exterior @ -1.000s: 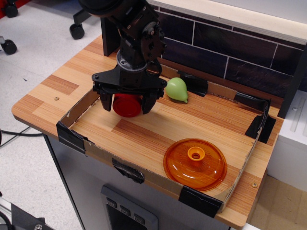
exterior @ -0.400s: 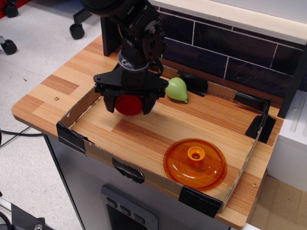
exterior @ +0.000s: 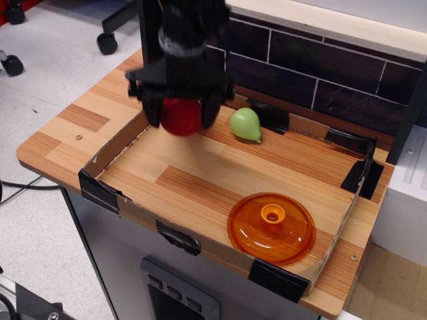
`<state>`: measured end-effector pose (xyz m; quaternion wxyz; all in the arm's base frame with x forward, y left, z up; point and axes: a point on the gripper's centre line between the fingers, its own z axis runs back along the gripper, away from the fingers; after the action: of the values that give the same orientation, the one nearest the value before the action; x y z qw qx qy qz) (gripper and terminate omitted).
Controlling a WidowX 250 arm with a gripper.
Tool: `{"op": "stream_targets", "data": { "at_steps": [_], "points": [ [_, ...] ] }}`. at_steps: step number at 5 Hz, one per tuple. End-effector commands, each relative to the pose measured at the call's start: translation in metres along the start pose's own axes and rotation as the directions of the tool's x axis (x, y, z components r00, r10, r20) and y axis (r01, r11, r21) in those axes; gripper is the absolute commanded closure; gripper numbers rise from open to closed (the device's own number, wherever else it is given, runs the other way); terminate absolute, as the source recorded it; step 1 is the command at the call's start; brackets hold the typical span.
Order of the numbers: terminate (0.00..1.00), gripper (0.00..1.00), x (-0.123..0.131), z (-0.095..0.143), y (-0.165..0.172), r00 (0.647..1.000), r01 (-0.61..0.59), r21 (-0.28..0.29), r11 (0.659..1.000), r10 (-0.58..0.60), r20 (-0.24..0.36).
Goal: Upright basil bottle
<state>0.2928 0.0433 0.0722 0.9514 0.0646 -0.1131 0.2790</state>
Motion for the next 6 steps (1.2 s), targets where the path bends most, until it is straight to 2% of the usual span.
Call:
{"op": "stream_targets", "data": {
  "at_steps": [1,2,3,4,5,6],
  "points": [
    [0.00,1.00,0.029,0.052,0.005,0.997,-0.061,-0.040,0.997,0.063,0.035],
    [0.00,1.00,0.042,0.055,0.006,0.993,-0.114,-0.012,0.993,0.114,0.009],
    [0.00,1.00,0.045,0.045,0.003,0.993,-0.117,0.027,0.993,0.117,-0.013],
    [0.00,0.00,0.041,0.047,0.002,0.997,-0.074,0.033,0.997,0.074,0.004],
    [0.00,0.00,0.043,0.056,0.001,0.996,-0.079,0.003,0.997,0.079,0.031],
    [0.00,0.00,0.044,0.068,-0.003,0.998,-0.052,-0.013,0.999,0.052,0.024]
  ]
}}
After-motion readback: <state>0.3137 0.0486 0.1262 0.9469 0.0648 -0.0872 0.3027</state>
